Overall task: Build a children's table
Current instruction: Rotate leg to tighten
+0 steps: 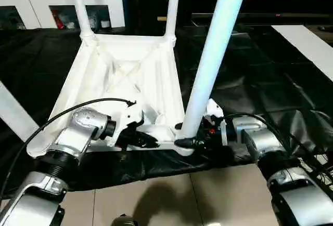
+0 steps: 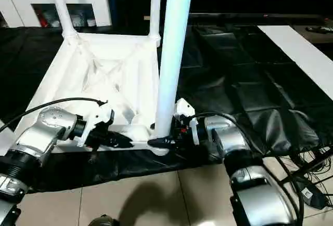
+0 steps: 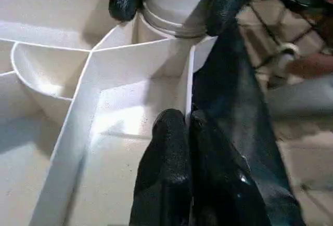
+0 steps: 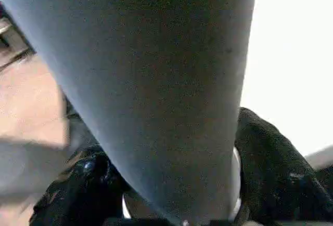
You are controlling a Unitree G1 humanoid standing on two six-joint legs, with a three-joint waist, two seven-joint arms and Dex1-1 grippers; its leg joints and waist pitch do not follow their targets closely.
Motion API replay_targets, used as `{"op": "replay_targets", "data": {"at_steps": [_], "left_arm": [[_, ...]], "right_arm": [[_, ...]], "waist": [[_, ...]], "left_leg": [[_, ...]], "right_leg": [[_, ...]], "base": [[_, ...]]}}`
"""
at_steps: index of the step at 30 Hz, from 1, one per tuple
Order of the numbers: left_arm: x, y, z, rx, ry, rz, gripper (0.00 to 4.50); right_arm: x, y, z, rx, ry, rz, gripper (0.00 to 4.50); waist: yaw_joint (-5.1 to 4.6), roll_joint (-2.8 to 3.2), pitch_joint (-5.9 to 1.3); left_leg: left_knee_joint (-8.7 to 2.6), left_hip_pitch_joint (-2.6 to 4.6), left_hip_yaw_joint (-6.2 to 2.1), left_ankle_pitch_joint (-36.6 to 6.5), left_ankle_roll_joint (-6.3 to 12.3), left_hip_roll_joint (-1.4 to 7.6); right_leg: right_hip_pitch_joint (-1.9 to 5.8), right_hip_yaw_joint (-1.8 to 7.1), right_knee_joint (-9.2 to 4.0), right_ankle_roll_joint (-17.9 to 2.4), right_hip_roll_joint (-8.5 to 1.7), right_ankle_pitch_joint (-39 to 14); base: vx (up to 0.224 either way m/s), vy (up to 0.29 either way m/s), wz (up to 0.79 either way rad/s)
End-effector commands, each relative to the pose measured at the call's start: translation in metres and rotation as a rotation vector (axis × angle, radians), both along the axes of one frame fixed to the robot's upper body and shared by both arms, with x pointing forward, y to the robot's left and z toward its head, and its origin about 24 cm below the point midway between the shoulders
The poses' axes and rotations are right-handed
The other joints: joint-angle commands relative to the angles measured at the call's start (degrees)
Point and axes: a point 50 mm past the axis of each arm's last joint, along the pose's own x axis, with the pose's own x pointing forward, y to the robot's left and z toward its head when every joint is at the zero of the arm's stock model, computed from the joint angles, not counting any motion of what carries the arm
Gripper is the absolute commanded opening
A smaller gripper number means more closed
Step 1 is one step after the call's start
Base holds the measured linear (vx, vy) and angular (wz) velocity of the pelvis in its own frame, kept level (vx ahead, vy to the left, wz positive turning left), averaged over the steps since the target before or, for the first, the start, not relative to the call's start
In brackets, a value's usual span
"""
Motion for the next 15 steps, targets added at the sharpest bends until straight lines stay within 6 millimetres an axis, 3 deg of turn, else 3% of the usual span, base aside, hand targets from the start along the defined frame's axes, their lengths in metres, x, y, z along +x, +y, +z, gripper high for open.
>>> {"op": "replay_targets", "data": {"at_steps": [1, 3, 4, 6, 7, 9, 12, 15], "left_arm": [[0.006, -0.015, 0.006, -0.05, -0.048, 0.079, 0.0], [0.008, -0.03, 0.004, -0.059, -0.07, 0.143, 0.0], [0.008, -0.033, 0.003, -0.061, -0.073, 0.153, 0.0], [0.01, -0.046, 0.001, -0.04, -0.111, 0.209, 0.0], [0.01, -0.051, 0.0, -0.037, -0.116, 0.222, 0.0], [0.012, -0.06, 0.001, -0.056, -0.118, 0.285, 0.0], [0.012, -0.069, 0.0, -0.066, -0.122, 0.327, 0.0], [0.009, -0.071, -0.002, -0.056, -0.129, 0.323, 0.0]], "right_arm": [[-0.003, 0.019, -0.007, 0.023, 0.013, -0.043, 2.56], [-0.001, 0.029, -0.017, 0.012, 0.001, -0.241, 2.55], [0.0, 0.031, -0.018, 0.012, 0.0, -0.271, 2.54], [0.001, 0.045, -0.023, 0.018, -0.002, -0.444, 2.54], [0.003, 0.051, -0.024, 0.019, 0.006, -0.511, 2.54], [0.007, 0.063, -0.022, 0.009, -0.016, -0.626, 2.54], [0.009, 0.08, -0.015, 0.008, -0.049, -0.705, 2.54], [0.009, 0.088, -0.01, 0.004, -0.1, -0.692, 2.54]], "waist": [[-0.28, 0.32, -3.32], [-0.69, 0.55, -3.17], [-1.12, 0.28, -2.97], [-1.8, 0.36, -2.99], [-2.07, 1.05, -3.07], [-2.55, 0.9, -3.17], [-2.96, 1.18, -3.19], [-3.14, 1.22, -3.37]], "left_leg": [[-4.2, 0.91, -0.88, -14.37, 0.03, 2.12], [-4.53, 0.89, -1.19, -15.56, -1.2, 2.09], [-4.64, 1.13, -1.32, -17.94, -1.73, 1.92], [-4.78, 1.38, -1.43, -19.3, -2.22, 1.87], [-4.88, 1.53, -1.51, -19.54, -2.53, 1.84], [-4.97, 1.39, -1.63, -19.53, -3.07, 1.76], [-4.87, 1.35, -1.42, -19.5, -2.37, 1.67], [-4.77, 1.2, -1.27, -18.61, -1.69, 1.51]], "right_leg": [[2.73, 3.27, -4.68, -10.95, -4.07, -16.65], [2.83, 3.32, -5.03, -9.64, -4.2, -19.41], [2.72, 3.2, -5.54, -8.59, -4.24, -22.94], [2.65, 3.22, -5.94, -7.79, -4.22, -25.09], [2.57, 3.27, -6.07, -7.65, -4.16, -24.83], [2.66, 3.12, -5.94, -7.58, -3.99, -23.96], [2.48, 3.3, -5.88, -8.29, -3.75, -21.14], [2.69, 3.3, -5.61, -8.52, -3.51, -18.01]], "base": [[0.0, 0.0, 0.0], [0.0, 0.0, 0.0], [0.0, 0.0, 0.0], [0.0, 0.0, 0.0], [0.0, 0.0, 0.0], [0.0, 0.0, 0.0], [0.0, 0.0, 0.0], [0.0, 0.0, 0.0]]}}
